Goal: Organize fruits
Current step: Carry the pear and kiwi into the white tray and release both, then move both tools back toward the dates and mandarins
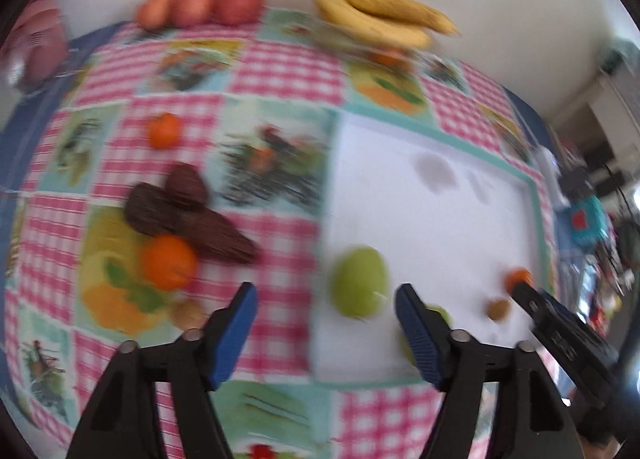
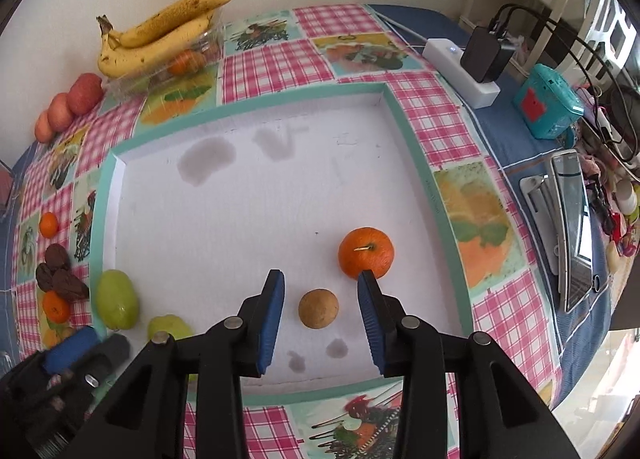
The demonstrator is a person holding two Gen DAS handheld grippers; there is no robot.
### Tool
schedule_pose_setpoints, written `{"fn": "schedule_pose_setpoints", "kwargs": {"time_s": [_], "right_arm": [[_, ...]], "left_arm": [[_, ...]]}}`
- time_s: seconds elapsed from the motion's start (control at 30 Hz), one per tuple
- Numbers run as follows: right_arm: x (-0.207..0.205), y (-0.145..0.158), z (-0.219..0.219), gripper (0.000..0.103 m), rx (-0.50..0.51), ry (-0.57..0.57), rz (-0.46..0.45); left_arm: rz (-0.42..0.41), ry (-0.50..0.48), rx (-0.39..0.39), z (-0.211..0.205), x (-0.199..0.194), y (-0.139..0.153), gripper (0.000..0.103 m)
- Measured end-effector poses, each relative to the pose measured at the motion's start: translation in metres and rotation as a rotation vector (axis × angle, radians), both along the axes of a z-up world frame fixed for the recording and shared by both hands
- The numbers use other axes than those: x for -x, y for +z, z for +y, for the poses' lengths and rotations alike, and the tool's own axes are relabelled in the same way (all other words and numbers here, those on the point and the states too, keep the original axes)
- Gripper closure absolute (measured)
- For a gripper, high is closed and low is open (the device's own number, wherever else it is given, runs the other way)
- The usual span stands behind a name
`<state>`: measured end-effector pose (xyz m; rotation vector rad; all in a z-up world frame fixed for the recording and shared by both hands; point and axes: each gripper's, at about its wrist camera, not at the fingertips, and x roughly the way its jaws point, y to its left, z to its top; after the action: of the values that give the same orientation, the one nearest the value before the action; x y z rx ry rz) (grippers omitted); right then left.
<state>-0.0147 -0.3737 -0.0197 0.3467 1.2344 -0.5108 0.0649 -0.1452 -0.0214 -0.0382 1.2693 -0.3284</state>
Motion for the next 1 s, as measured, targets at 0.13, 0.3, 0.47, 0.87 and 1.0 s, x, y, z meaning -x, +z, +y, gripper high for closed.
{"fn": "schedule_pose_setpoints", "kwargs": {"time_s": [0.13,0.3,0.47,0.87,1.0], "right_arm": [[0.003,0.003,0.003,0.055,-0.012,0.009,-0.012],[-0.005,0.005,0.015,0.038,-0.019,0.041,-0.027],[-0.014,0.009,0.027,0.03,-0.029,0.074,-0.053],[-0.03,0.022,0.061,0.011,-0.005,0.164,-0.149],[-0.035,0.023,0.074,0.011,-0.013,0.204,-0.176]], "left_arm": [[-0.076,0.098,-0.064,0.031,-0.013,0.009,0.004],[-0.143,0.184,-0.129,0.06,-0.025,0.017,0.0],[-0.212,0.256,-0.202,0.078,-0.03,0.027,0.0],[-0.268,0.265,-0.176,0.099,-0.041,0.034,0.0],[-0.283,0.26,-0.127,0.105,-0.046,0.038,0.0]]}}
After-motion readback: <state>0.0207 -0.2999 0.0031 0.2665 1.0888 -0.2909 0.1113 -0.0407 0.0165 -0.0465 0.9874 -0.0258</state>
